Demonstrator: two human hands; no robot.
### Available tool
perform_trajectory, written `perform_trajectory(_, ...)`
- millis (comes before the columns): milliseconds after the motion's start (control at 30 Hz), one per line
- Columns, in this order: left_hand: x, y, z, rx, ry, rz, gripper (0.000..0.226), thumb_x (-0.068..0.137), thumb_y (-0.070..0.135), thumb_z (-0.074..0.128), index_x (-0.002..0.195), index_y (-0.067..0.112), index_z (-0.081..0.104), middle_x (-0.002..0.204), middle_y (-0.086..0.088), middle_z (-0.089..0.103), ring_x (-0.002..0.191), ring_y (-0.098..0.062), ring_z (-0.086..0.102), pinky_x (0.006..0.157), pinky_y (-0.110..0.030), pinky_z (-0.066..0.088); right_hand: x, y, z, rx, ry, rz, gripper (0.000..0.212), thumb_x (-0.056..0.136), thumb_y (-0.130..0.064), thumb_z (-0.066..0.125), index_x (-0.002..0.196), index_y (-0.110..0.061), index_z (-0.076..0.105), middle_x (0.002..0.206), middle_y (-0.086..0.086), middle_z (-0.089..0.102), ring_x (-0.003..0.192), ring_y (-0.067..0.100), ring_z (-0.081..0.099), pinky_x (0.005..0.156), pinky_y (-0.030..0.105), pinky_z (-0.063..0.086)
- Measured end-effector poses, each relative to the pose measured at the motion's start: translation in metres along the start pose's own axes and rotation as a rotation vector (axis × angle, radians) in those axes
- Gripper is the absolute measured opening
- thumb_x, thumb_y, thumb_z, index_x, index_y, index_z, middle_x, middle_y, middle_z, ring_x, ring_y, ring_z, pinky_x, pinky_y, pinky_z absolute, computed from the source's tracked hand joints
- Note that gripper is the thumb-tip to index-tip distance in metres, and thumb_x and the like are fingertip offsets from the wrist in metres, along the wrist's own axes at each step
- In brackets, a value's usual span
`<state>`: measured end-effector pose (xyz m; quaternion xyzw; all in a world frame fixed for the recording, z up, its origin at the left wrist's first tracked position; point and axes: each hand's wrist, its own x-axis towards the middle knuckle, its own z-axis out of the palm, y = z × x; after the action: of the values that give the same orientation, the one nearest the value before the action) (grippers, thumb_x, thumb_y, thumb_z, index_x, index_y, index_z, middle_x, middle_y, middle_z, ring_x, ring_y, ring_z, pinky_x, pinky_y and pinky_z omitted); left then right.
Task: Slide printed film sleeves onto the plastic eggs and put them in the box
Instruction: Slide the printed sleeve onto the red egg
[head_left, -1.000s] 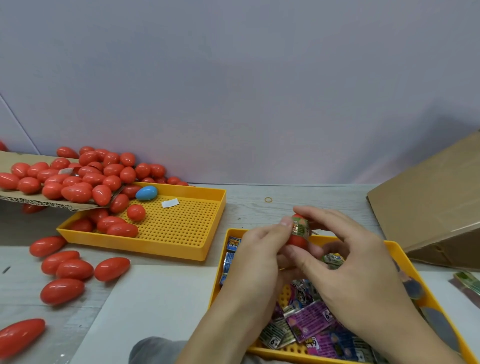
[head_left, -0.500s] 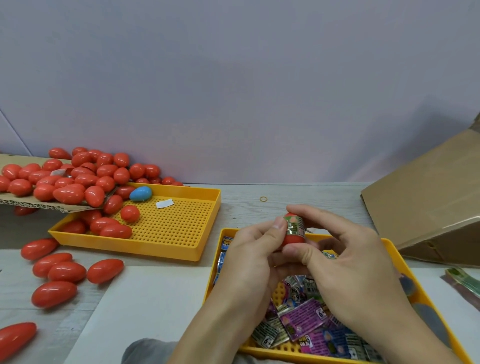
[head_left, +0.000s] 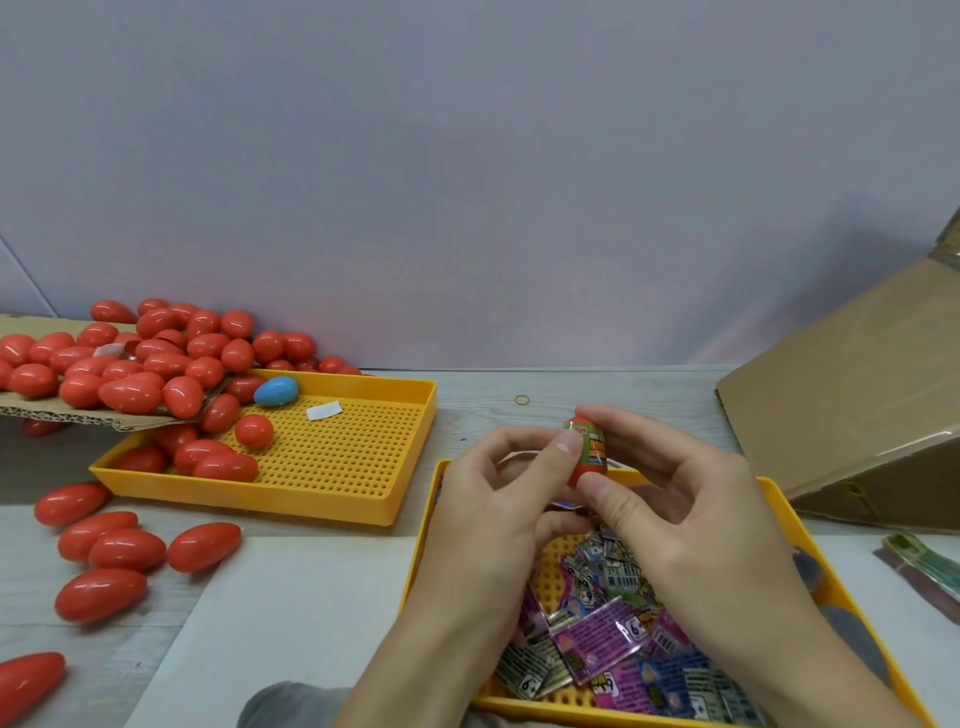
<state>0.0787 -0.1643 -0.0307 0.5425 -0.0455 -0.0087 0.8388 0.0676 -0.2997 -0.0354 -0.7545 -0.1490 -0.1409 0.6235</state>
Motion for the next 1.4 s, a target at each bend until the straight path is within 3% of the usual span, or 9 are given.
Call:
perform_trajectory(100,0.001,-0.002,-0.001,0.099,0.063,0.068,0.035,0.066,0.026,0.082,0.094,0.01,0.067,0.08,-0.008,0.069,0.074,-0.022,0.069,0.065,-0.036,0.056,0.001,0.001,0.001,-0.015,-0.016,-0.01,0.044,0.088,-0.003,0.067,0.112,-0.04,0.066,0.107,-0.024,0.071,0.108,-0.003,0.064,0.084,0.016,0.054)
perform_trajectory(300,0.0,-0.003,-0.002,0.149,0.084,0.099,0.042,0.062,0.026,0.084,0.096,0.009,0.066,0.074,0.003,0.067,0.074,-0.019,0.069,0.06,-0.025,0.054,0.001,0.001,0.003,-0.007,-0.066,0.002,0.047,0.092,0.001,0.061,0.112,-0.042,0.064,0.109,-0.026,0.07,0.108,-0.005,0.063,0.084,0.01,0.051)
perform_trajectory(433,0.0,-0.002,-0.003,0.123,0.081,0.078,0.048,0.057,0.033,0.086,0.092,0.009,0.065,0.081,-0.006,0.068,0.075,-0.021,0.067,0.064,-0.033,0.054,0.002,0.001,0.002,0.015,-0.057,-0.026,0.038,0.089,-0.01,0.065,0.113,-0.04,0.064,0.11,-0.023,0.07,0.109,-0.002,0.064,0.083,0.01,0.051)
perform_trajectory(567,-0.001,0.003,-0.001,-0.077,0.02,-0.043,0.038,0.072,0.023,0.072,0.097,-0.006,0.067,0.088,-0.018,0.068,0.081,-0.027,0.066,0.068,-0.038,0.054,0.001,-0.001,0.004,0.022,-0.04,-0.046,0.039,0.08,-0.034,0.066,0.117,-0.042,0.062,0.114,-0.021,0.069,0.113,0.001,0.062,0.084,0.015,0.054)
perform_trajectory(667,-0.002,0.004,0.001,-0.14,-0.039,-0.127,0.04,0.075,0.023,0.062,0.096,-0.01,0.07,0.094,-0.027,0.069,0.088,-0.038,0.068,0.067,-0.037,0.058,0.001,-0.001,0.003,0.009,-0.008,-0.05,0.039,0.078,-0.033,0.069,0.117,-0.041,0.064,0.112,-0.021,0.07,0.113,0.002,0.062,0.086,0.022,0.056)
perform_trajectory(800,-0.003,0.003,0.002,-0.062,-0.009,-0.136,0.047,0.075,0.028,0.073,0.107,-0.006,0.064,0.106,-0.027,0.069,0.102,-0.048,0.067,0.082,-0.053,0.058,0.001,-0.003,0.002,-0.077,0.05,-0.048,0.037,0.076,-0.033,0.074,0.111,-0.045,0.065,0.107,-0.025,0.069,0.104,-0.001,0.066,0.082,0.017,0.055)
perform_trajectory(1000,-0.003,0.003,0.0,-0.108,-0.035,-0.161,0.047,0.074,0.019,0.07,0.107,-0.014,0.063,0.105,-0.03,0.069,0.099,-0.045,0.068,0.07,-0.038,0.06,0.001,-0.008,0.005,-0.176,0.069,-0.057,0.04,0.068,-0.039,0.078,0.105,-0.047,0.066,0.106,-0.026,0.065,0.099,0.001,0.064,0.073,0.018,0.055)
perform_trajectory(1200,-0.004,0.005,-0.001,-0.175,-0.141,-0.184,0.03,0.076,0.012,0.057,0.089,-0.01,0.072,0.084,-0.027,0.065,0.069,-0.031,0.066,0.064,-0.034,0.059,0.001,-0.01,0.005,-0.216,0.069,-0.07,0.051,0.057,-0.049,0.074,0.107,-0.042,0.07,0.104,-0.021,0.062,0.094,0.002,0.064,0.07,0.016,0.055)
perform_trajectory(1400,-0.003,0.006,-0.001,-0.166,-0.144,-0.183,0.032,0.081,0.015,0.054,0.093,-0.009,0.072,0.091,-0.026,0.07,0.076,-0.033,0.069,0.07,-0.036,0.058,0.0,-0.009,0.005,-0.232,0.075,-0.079,0.052,0.06,-0.054,0.069,0.11,-0.042,0.069,0.102,-0.02,0.061,0.09,0.004,0.065,0.067,0.018,0.055)
